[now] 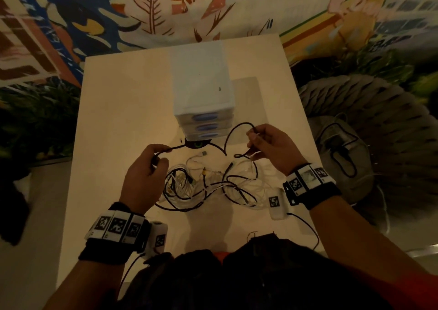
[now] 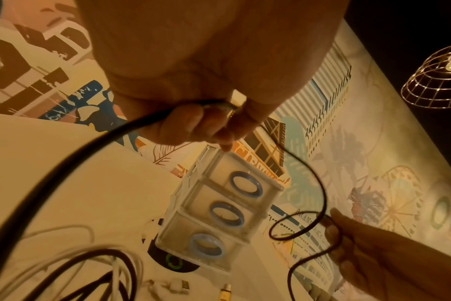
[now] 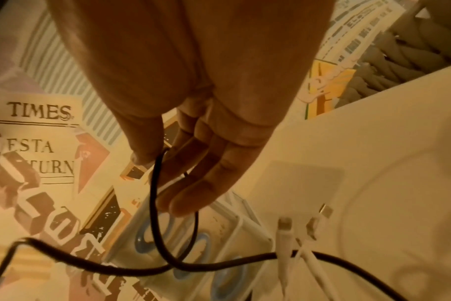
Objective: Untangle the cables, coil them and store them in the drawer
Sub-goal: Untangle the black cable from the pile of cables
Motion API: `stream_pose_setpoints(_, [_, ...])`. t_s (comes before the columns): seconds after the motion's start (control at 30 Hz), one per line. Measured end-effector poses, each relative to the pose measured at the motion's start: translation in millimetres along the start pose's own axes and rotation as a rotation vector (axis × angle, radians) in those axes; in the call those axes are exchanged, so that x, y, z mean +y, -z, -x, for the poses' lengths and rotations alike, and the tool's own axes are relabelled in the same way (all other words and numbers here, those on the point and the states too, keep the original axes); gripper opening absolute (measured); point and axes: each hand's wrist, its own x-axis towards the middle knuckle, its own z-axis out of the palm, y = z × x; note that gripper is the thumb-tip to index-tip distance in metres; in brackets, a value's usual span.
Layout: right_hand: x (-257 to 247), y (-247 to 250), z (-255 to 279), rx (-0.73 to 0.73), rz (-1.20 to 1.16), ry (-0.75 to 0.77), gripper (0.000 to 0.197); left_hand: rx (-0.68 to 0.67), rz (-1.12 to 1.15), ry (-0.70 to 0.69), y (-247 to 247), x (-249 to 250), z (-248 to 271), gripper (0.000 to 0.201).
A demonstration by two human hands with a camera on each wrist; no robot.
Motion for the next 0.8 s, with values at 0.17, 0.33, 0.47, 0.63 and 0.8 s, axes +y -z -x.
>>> stream_pose_setpoints(0.17, [-37.8, -7.4, 2.1, -0.058, 0.051, 0.097, 0.017, -0.276, -0.158, -0.106, -10.5, 20.3, -4.4, 0.023])
stream_pose_setpoints(0.33, [-59.6, -29.0, 8.2, -0.148, 0.083, 0.138, 0.017, -0.436, -0.279, -0.170, -48.5, 42.8, -12.5, 0.063])
stream_pose_setpoints(0.47, [-58.5, -39.8, 13.1, -0.231, 0.079, 0.141, 0.020, -0.380, -0.215, -0.231, -69.1, 49.0, -17.3, 0.049])
stream_pose_setpoints(0.63, [-52.9, -31.9, 14.4, -0.159, 0.011, 0.161, 0.017, -0.342, -0.208, -0.193, -65.5, 49.5, -28.9, 0.021])
stream_pose_setpoints(0.8, [-1.0, 3.6, -0.9, 0.139, 0.223, 0.084, 0.017, -0.299, -0.030, -0.096, -52.6, 40.9, -31.4, 0.026])
